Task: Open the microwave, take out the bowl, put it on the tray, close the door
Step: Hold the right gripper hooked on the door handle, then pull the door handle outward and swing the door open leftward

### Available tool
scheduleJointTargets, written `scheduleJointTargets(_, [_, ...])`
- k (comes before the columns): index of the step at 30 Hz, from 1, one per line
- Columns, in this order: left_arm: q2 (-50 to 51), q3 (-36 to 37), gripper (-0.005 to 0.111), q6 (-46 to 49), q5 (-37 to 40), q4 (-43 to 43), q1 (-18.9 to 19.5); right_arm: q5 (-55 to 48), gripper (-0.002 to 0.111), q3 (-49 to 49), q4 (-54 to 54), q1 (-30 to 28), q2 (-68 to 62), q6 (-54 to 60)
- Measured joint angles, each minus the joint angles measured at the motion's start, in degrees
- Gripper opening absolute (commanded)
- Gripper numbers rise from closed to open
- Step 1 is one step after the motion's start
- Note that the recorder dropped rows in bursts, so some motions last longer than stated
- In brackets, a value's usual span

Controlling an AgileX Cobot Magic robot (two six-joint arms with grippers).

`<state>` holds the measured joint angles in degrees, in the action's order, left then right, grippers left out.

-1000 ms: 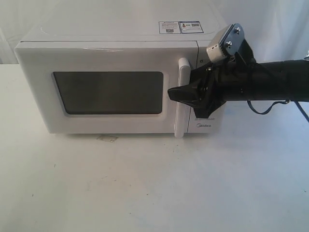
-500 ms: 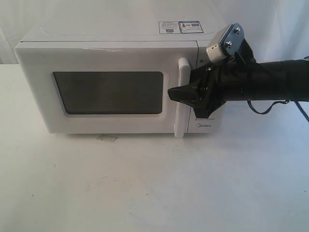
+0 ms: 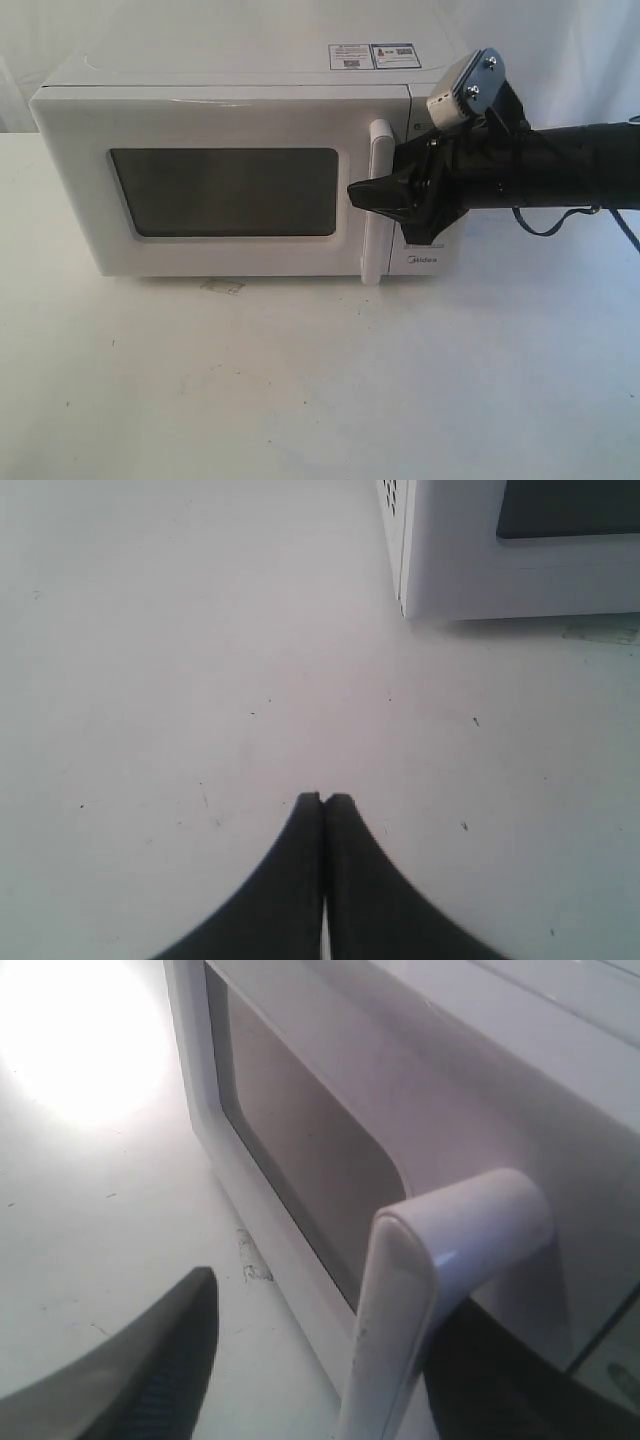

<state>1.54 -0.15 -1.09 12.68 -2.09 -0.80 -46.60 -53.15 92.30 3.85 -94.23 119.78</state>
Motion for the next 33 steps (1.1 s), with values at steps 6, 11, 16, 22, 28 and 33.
scheduleJointTargets(6, [0.0,0.0,0.0,0.0,0.0,0.0,0.0,-0.2,0.0,-0.3,-1.3,0.0,0.0,-0.3])
scheduleJointTargets(11, [0.0,0.0,0.0,0.0,0.0,0.0,0.0,-2.3,0.0,-0.6,-3.7,0.0,0.0,-1.1])
scheduleJointTargets(16, [0.0,0.0,0.0,0.0,0.0,0.0,0.0,-6.4,0.0,-2.8,-13.4,-0.3,-1.3,-2.2])
scheduleJointTargets(22, [0.0,0.0,0.0,0.0,0.0,0.0,0.0,-6.2,0.0,-3.2,-13.7,-0.3,-1.3,-3.6])
scheduleJointTargets(28, [0.0,0.0,0.0,0.0,0.0,0.0,0.0,-7.0,0.007,-3.3,-14.7,-0.3,-1.2,-5.5])
scheduleJointTargets(33, [0.0,0.0,0.0,0.0,0.0,0.0,0.0,-7.1,0.039,-3.5,-17.1,-0.3,-0.5,-8.3])
